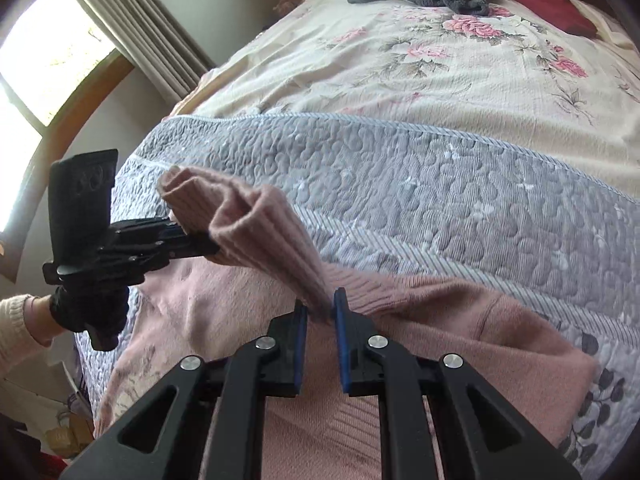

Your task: Fold small clothes

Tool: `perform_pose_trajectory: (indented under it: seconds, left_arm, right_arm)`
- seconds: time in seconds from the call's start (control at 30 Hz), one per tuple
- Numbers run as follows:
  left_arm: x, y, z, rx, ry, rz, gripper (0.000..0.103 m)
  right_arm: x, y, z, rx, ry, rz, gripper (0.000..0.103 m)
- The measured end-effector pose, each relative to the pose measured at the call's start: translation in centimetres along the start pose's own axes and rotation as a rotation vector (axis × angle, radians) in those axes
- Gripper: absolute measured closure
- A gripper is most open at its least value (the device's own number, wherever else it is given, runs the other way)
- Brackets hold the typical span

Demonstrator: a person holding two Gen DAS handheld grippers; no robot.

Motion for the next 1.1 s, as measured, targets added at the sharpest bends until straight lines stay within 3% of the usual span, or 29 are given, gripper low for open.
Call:
perform_pose_trajectory:
  seconds: [0.23, 0.37, 0.47, 0.53, 0.63, 0.73, 0.87, 0.93, 0.97, 1.0, 1.1]
  left_arm:
    - [0.4, 5.6, -0.6, 0.034, 0.009, -0.114, 0.077]
    - [2.1, 8.1, -1.1, 0.095, 0.031, -0.146, 0.071]
    - [3.3, 8.2, -1.2, 0.177, 0.082, -0.108, 0.059]
    - [3.5, 7.7, -0.9, 0.228, 0.116, -0.079, 0.056]
    - [2.5, 6.7, -0.6, 0.29, 0.142, -0.076, 0.052]
    - [0.6, 6.5, -0.3, 0.311, 0.122, -0.124, 0.052]
    - [-1.8, 7.3, -0.2, 0.331, 0.118, -0.203, 0.061]
    - [-2.7, 7.7, -0.5, 0.35, 0.122, -0.239, 0.079]
    - [-2.8, 7.8, -0.6, 0.361, 0.134, -0.244, 0.09]
    - [-2.8, 7.8, -0.8, 0.367, 0.135, -0.24, 0.094]
    - [-1.8, 7.5, -1.3, 0.364, 0.126, -0.205, 0.093]
  right_arm:
    - [-0.8, 6.0, -0.1, 0.007, 0.011, -0.12, 0.087]
    - [0.2, 9.0, 0.3, -0.058, -0.009, -0.164, 0.085]
    - [1.1, 9.4, 0.1, -0.153, -0.087, -0.148, 0.075]
    - [1.0, 9.2, 0.0, -0.226, -0.138, -0.143, 0.063]
    - [0.0, 8.7, -0.3, -0.314, -0.186, -0.146, 0.06]
    - [-1.4, 8.4, -0.2, -0.365, -0.161, -0.155, 0.058]
    - [-3.3, 8.6, -0.2, -0.401, -0.15, -0.192, 0.06]
    - [-3.5, 8.8, -0.1, -0.395, -0.135, -0.196, 0.082]
    - [-3.3, 8.9, -0.1, -0.388, -0.12, -0.194, 0.085]
    - [-3.0, 8.9, -0.1, -0.376, -0.107, -0.191, 0.089]
    - [-1.7, 9.0, 0.1, -0.363, -0.096, -0.167, 0.091]
Point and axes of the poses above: each gripper's, at about its wrist camera, not at the fingertips, and x roughly against the way its jaws point, z to its right, y to its underside, the point moved 2 cm from there along -x, roughly the way its jaws point, and after that the axes turned 4 degrees about y, right-handed, at the moved point
